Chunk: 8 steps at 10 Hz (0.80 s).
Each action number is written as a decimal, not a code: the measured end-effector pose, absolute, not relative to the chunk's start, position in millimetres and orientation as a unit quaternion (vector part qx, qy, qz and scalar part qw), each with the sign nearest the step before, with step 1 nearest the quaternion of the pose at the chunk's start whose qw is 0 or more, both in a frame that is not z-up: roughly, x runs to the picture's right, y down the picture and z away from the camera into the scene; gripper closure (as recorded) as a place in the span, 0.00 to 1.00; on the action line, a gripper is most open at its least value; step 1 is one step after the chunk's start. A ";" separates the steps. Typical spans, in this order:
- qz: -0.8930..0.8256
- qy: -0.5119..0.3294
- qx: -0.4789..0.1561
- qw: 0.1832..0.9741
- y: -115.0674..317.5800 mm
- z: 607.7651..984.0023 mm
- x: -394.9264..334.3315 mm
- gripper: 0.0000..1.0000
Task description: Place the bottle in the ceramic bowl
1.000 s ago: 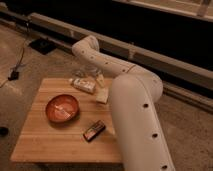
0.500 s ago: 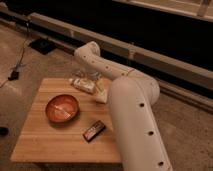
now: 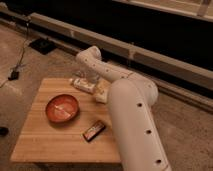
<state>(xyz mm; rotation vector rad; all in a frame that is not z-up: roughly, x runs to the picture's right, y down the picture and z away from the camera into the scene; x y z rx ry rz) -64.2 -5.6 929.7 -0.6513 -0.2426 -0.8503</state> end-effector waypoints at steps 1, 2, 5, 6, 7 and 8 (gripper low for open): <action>-0.405 -0.115 -0.308 0.853 -6.1 928.4 -65.1 0.35; -0.405 -0.112 -0.304 0.855 -9.8 924.3 -67.5 0.35; -0.372 -0.072 -0.303 0.874 -24.8 918.3 -77.2 0.35; -0.349 -0.051 -0.303 0.885 -31.1 920.6 -75.0 0.35; -0.323 -0.032 -0.302 0.896 -36.2 923.9 -79.4 0.35; -0.304 -0.019 -0.299 0.904 -39.4 927.1 -81.7 0.35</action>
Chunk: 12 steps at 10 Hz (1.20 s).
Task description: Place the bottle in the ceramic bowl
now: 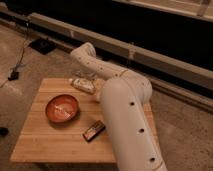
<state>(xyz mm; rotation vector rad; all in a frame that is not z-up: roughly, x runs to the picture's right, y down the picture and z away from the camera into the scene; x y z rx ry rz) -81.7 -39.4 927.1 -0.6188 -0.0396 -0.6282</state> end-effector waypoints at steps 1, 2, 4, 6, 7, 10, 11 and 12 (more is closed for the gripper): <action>-0.279 -0.007 -0.295 0.914 -42.9 930.9 -81.9 0.35; -0.259 0.001 -0.290 0.921 -46.8 934.0 -80.4 0.35; -0.218 0.012 -0.283 0.934 -53.1 945.8 -85.6 0.35; -0.192 0.021 -0.296 0.936 -53.6 955.5 -89.6 0.35; -0.181 0.021 -0.305 0.935 -52.3 960.4 -95.4 0.35; -0.160 0.019 -0.329 0.930 -47.2 971.4 -108.8 0.35; -0.159 0.018 -0.332 0.930 -45.6 972.9 -112.7 0.35; -0.158 0.018 -0.333 0.930 -45.7 973.1 -112.7 0.35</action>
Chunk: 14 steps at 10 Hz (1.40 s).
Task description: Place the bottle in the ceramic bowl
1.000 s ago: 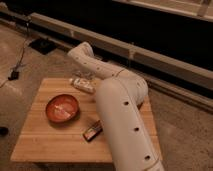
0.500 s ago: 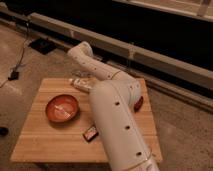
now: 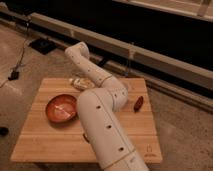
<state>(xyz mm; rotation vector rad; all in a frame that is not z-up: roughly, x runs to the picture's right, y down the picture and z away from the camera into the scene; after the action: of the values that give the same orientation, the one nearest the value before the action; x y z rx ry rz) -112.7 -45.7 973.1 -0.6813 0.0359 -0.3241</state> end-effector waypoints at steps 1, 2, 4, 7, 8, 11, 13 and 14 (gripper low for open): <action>-0.157 0.019 -0.332 0.930 -46.3 973.5 -109.2 0.35; -0.157 0.019 -0.332 0.930 -46.4 973.4 -109.2 0.35; -0.157 0.019 -0.332 0.930 -46.1 973.6 -110.0 0.35; -0.136 0.008 -0.317 0.939 -36.2 997.1 -107.5 0.35; -0.126 0.002 -0.315 0.941 -32.9 1002.8 -101.6 0.35; -0.091 -0.029 -0.310 0.946 -27.1 1011.9 -91.2 0.35; -0.081 -0.040 -0.309 0.947 -25.6 1013.6 -90.2 0.35; -0.075 -0.054 -0.309 0.947 -24.7 1014.4 -91.6 0.35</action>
<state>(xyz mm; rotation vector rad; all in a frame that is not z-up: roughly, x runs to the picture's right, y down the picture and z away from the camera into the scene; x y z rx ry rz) -91.6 -24.7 1014.4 -0.6284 -0.1102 -0.1531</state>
